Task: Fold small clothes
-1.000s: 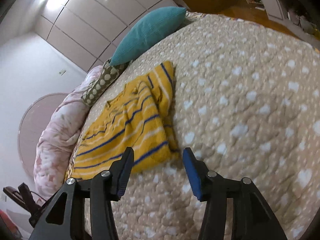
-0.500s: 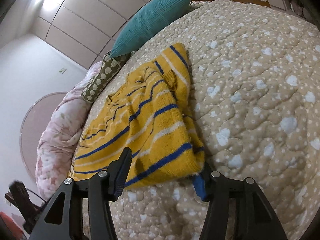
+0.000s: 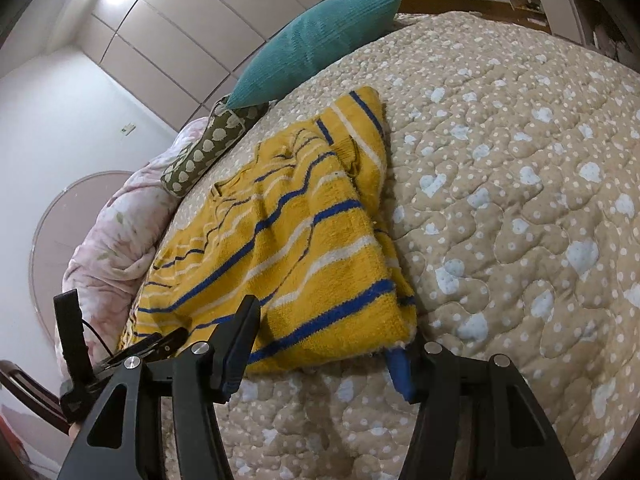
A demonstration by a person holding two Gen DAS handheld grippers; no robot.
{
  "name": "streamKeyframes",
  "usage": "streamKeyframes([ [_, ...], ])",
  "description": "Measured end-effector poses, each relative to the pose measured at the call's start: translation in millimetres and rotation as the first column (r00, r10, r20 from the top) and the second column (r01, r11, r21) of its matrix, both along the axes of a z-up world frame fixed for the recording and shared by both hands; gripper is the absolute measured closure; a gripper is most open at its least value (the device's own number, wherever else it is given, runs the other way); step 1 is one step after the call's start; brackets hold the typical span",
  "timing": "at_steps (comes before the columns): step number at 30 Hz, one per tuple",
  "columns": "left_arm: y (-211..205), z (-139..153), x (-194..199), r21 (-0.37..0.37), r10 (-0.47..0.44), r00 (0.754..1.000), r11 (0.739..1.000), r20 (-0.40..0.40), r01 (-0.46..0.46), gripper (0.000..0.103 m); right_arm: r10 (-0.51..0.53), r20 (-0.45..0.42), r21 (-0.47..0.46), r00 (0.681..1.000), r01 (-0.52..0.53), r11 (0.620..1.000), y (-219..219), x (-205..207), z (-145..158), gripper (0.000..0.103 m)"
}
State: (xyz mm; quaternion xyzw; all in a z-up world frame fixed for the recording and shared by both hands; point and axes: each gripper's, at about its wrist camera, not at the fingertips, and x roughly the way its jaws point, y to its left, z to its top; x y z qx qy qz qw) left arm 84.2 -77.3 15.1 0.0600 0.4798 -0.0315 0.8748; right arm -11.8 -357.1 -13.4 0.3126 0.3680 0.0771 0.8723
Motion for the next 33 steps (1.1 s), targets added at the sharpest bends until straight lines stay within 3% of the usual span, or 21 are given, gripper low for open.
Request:
streamKeyframes([
  [9, 11.5, -2.4, -18.9, -0.057, 0.002, 1.000, 0.998, 0.011, -0.001, 0.027, 0.006, -0.029, -0.093, 1.000, -0.009, 0.996, 9.7, -11.7, 10.8, 0.040],
  [11, 13.2, -2.9, -21.1, -0.066, 0.001, 1.000, 0.998, 0.016, 0.000, 0.027, -0.010, -0.028, -0.151, 1.000, 0.006, 0.988, 12.5, -23.5, 22.7, 0.039],
  [15, 12.5, -3.9, -21.5, -0.069, 0.014, 1.000, 0.998, 0.024, -0.012, 0.026, -0.019, 0.082, -0.312, 0.996, 0.044, 0.949, 28.6, -42.4, 61.9, 0.039],
  [18, 12.1, -4.4, -23.5, -0.070, 0.016, 0.999, 0.997, 0.035, -0.013, 0.026, 0.084, 0.121, -0.351, 0.989, -0.036, 0.936, 52.5, -25.6, 80.8, 0.041],
  [20, 12.9, -4.1, -23.0, -0.077, 0.013, 0.999, 0.997, 0.031, -0.011, 0.026, 0.176, 0.108, -0.369, 0.978, -0.125, 0.921, 74.3, 1.5, 82.4, 0.066],
  [22, 14.1, -3.9, -22.7, -0.084, 0.014, 1.000, 0.996, 0.027, -0.011, 0.026, 0.239, 0.080, -0.381, 0.968, -0.191, 0.905, 91.0, 28.4, 77.4, 0.079],
  [27, 14.6, -3.9, -22.3, -0.084, 0.013, 0.999, 0.996, 0.030, -0.011, 0.025, 0.359, -0.073, -0.258, 0.930, -0.366, 0.894, 122.9, 113.1, 38.6, 0.083],
  [30, 15.0, -4.5, -22.3, -0.085, 0.010, 0.999, 0.996, 0.034, -0.007, 0.025, 0.314, -0.117, -0.320, 0.942, -0.335, 0.886, 127.7, 146.1, 20.4, 0.097],
  [33, 14.1, -4.5, -22.7, -0.080, 0.009, 0.999, 0.997, 0.040, -0.006, 0.024, 0.257, -0.115, -0.389, 0.959, -0.282, 0.877, 130.9, 163.4, 26.7, 0.099],
])
